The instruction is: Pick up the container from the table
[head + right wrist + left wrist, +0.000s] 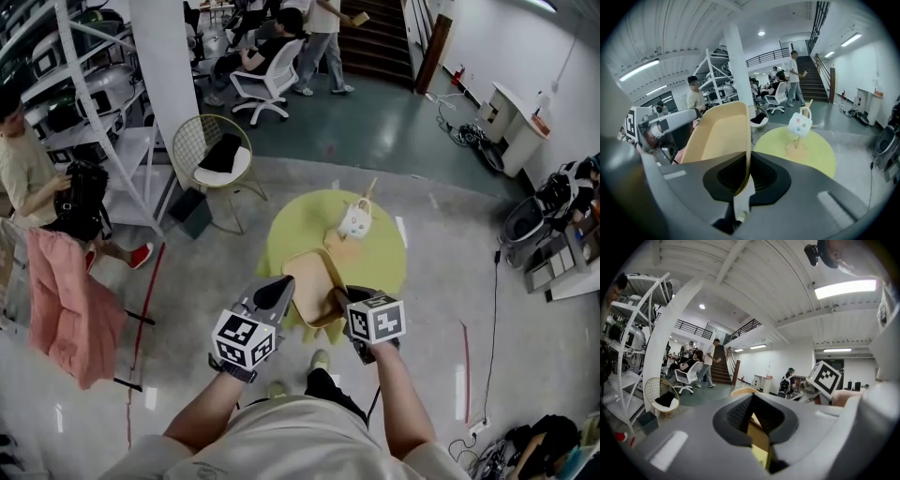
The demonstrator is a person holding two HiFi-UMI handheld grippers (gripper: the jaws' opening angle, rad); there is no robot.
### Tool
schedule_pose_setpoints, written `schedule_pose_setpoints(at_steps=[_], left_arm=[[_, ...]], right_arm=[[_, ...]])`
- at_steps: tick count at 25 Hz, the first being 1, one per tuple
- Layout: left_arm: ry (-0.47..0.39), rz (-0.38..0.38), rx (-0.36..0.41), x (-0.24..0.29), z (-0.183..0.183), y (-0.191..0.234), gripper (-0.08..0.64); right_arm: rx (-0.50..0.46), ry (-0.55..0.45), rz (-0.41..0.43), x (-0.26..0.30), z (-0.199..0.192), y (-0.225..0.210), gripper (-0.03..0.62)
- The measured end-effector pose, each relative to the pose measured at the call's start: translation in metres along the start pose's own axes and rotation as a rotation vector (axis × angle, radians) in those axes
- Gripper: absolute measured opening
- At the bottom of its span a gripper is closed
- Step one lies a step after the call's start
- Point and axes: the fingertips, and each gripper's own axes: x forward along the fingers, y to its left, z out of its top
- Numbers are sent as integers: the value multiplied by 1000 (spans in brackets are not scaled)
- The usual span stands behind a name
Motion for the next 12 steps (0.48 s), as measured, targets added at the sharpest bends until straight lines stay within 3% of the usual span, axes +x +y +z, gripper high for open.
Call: schedule_pose_setpoints(at_steps=[12], left_arm=[[4, -5, -1, 0, -5, 3, 6]], right_arm=[[0, -9, 3, 5, 0, 4, 20]])
